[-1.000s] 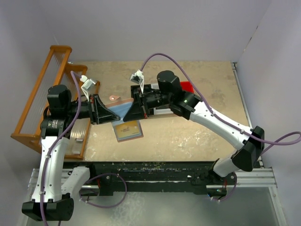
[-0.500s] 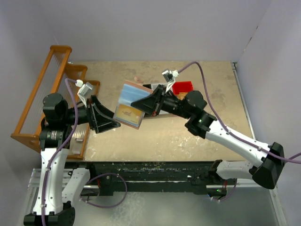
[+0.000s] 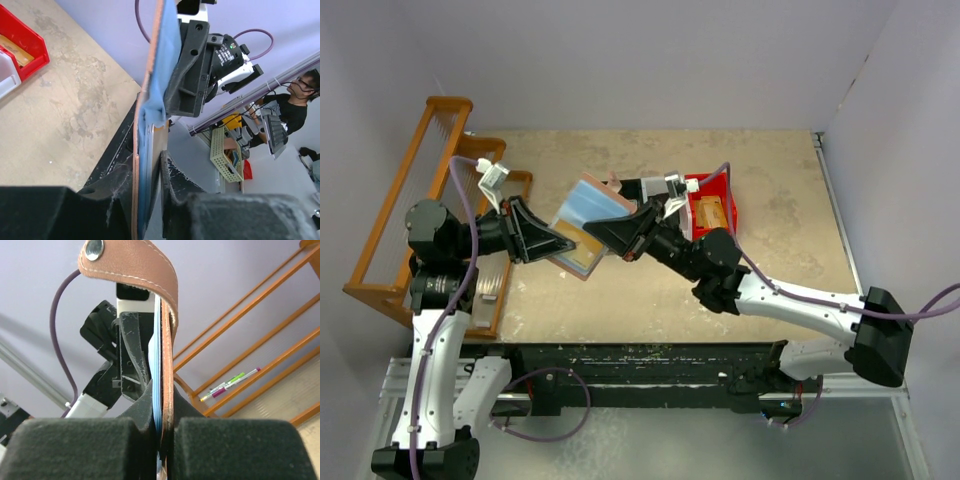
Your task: Take the credit cards out of the card holder
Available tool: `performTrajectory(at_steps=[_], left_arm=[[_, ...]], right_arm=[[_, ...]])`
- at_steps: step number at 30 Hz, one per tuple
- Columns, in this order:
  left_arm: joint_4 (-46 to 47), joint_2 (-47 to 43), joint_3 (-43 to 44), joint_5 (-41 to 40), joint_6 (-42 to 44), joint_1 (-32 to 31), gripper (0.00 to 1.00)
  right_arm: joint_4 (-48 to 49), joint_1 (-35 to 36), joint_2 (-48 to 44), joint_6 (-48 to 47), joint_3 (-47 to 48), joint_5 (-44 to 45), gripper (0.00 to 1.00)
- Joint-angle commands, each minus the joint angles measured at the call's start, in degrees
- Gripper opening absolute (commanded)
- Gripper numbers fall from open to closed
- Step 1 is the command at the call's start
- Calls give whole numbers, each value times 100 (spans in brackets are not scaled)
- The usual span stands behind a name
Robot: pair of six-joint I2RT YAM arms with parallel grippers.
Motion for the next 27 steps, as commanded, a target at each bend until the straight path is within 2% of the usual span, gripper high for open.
performTrajectory(at_steps=[1,3,4,7,9,11,15,20,27], left_arm=[[538,-41,96,-208,-508,-3,17],[281,-40,176,-254,-378,-2,6],[-42,-21,287,-294,-10,-3,3],[-1280,147,702,-483,999,-3,1],[-1907,274,923,-651,1504,-3,0],[-2340,385,1072,-754,1852,0,0],[-2862,549,1230,-872,2305,2,1],[-3608,809,1440,-988,2845,0,1],[-3744,885,1582,-911,3009,-3,1]], right_arm=[[1065,219,31,-49,-122,604,0],[885,221,0,-48,-146,669,6],[696,220,-61,-86,-155,544,11],[-253,-12,-381,-484,34,151,40],[-1120,-248,-509,-898,324,-375,50],[-1916,-448,-536,-1254,751,-925,52],[-3208,-650,-332,-1759,1388,-1598,50],[-4020,-651,-51,-2223,1913,-1560,41],[-4730,-655,299,-2595,2318,-1330,43]])
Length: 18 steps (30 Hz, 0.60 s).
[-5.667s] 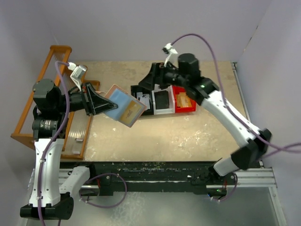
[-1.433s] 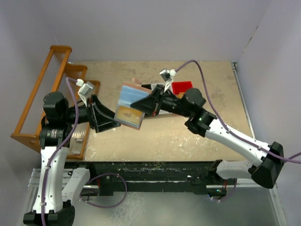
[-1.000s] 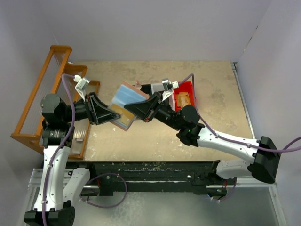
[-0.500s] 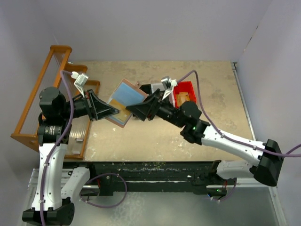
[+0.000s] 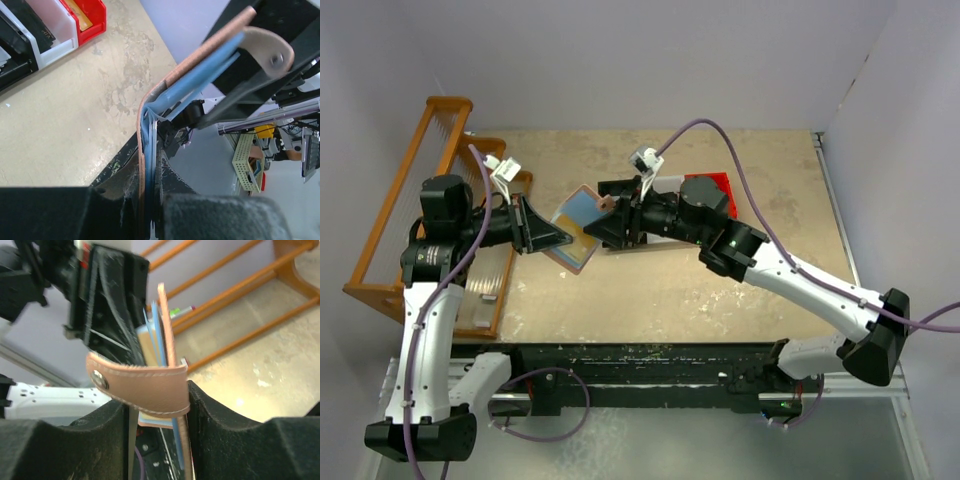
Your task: Take the credit cards out of the card holder
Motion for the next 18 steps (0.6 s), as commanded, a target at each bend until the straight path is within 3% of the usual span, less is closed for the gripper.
performTrajectory(at_steps=[1,3,5,8,11,12,15,18], left_arm=[[-127,-17,390,124,382,-3,1],[-183,-26,401,160,464,-3,1],[-208,-29,401,213,517,-2,2],[-63,-67,364,423,404,-2,16],[379,-175,208,609,97,-3,56],[654,-242,83,657,-97,-3,62],[1680,-498,-342,809,-895,-2,70],[2640,-741,-753,848,-1691,-3,72]], right_arm=[[-574,10,94,-468,324,103,42],[-603,5,89,-532,327,227,37],[-614,6,58,-541,346,319,23],[-502,7,-5,-429,347,293,0],[93,11,-223,-172,92,267,0],[377,11,-328,-10,-40,256,0],[1287,12,-682,621,-560,381,0],[2280,11,-961,1173,-1179,830,0]])
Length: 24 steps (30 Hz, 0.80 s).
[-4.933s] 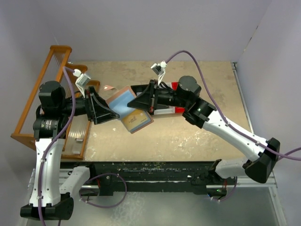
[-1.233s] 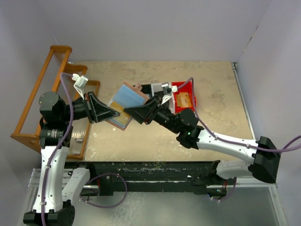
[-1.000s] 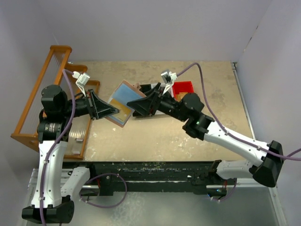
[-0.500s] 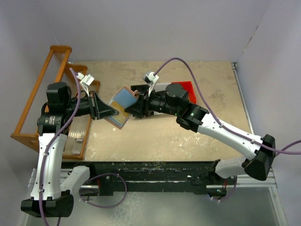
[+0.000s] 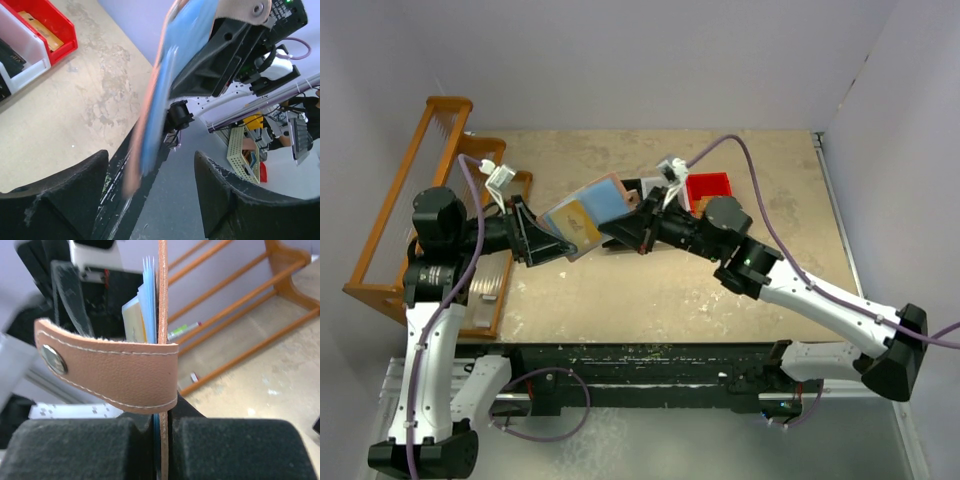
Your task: Take the credit cards out of the card holder
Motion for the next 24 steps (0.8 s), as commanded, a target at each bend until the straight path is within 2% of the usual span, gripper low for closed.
performTrajectory(at_steps=[1,5,7,10,15,24], left_arm=[[1859,-345,-486,270,-1374,-3,73],[3208,-524,-956,187,-2587,2,73],[3935,-542,-1170,174,-3238,-3,73],[4429,-470,-1197,146,-3672,2,73],[4401,-367,-1144,122,-3663,-2,71],[4142,-457,-1331,79,-3524,-3,58]], right_arm=[[2145,5,-551,1086,-665,607,0],[3505,126,-559,2094,-1598,1147,0],[3672,303,-478,2082,-1661,1359,0],[3628,450,-313,2066,-1543,1445,0],[3513,607,-235,1997,-1442,1723,0],[3663,710,-302,2091,-1635,2011,0]])
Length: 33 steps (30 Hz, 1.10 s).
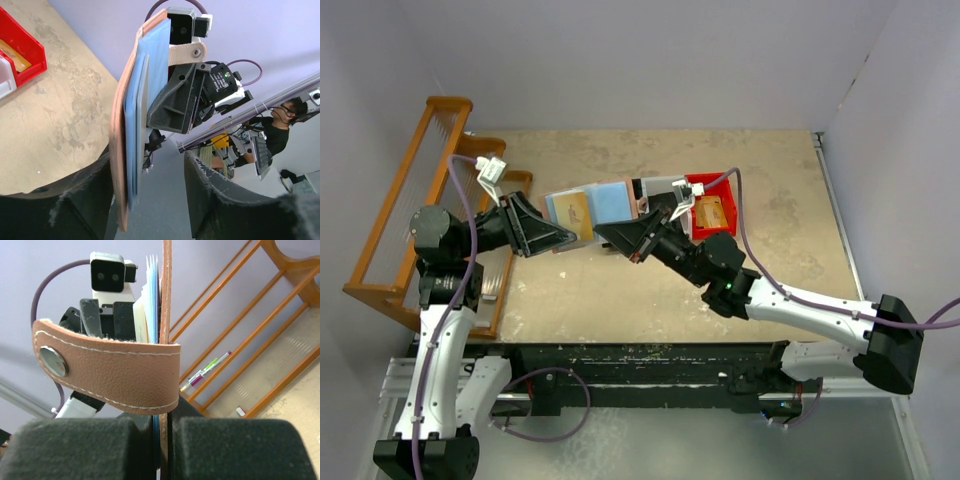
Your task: Take the credit cards out of the card holder
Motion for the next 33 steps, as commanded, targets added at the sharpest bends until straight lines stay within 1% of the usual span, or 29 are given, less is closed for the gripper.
performTrajectory(at_steps=[1,6,8,13,15,17,18,19,20,22,23,25,27,29,31,32,33], left_arm=[[156,-89,-63,-18,-37,-3,53],[132,-92,-27,-28,-23,0,37],[-25,-39,80,32,109,-1,33],[-1441,202,604,127,1260,-3,20],[-1580,196,628,65,1396,-1,14],[-2021,235,770,-71,1782,-3,10],[-2604,316,995,-214,2301,-3,8],[-3463,436,1319,-455,2951,-3,6],[-4225,565,1632,-732,3645,3,5],[-4937,655,1920,-1230,4384,-3,3],[-5162,672,1992,-1480,4641,4,2],[-5269,644,1912,-1692,4743,0,2],[-5303,584,1787,-1800,4817,-3,3],[-5455,553,1718,-2035,4983,-3,4],[-5578,613,1667,-2064,5136,-3,5],[-5623,635,1634,-2033,5184,-3,5],[-5621,646,1598,-1930,5187,-3,5]], right_arm=[[584,65,-185,112,50,293,0],[597,88,-52,168,77,118,0],[533,89,-24,211,81,62,0],[170,91,-93,222,84,-84,1],[50,79,-105,361,13,-387,11],[-319,31,-205,442,29,-464,28],[-615,-17,-275,435,74,-504,38],[-995,-89,-367,416,126,-569,45],[-1409,-182,-474,386,178,-600,50],[-2184,-374,-742,280,257,-589,58],[-2478,-482,-890,218,273,-576,61],[-3053,-722,-1245,152,307,-572,65],[-3763,-968,-1497,109,466,-462,67],[-4551,-1023,-1647,38,795,-179,67],[-4737,-1024,-1661,-72,1086,-268,67],[-4553,-1024,-1579,-211,1282,-271,67],[-4483,-1017,-1453,-348,1440,-527,67]])
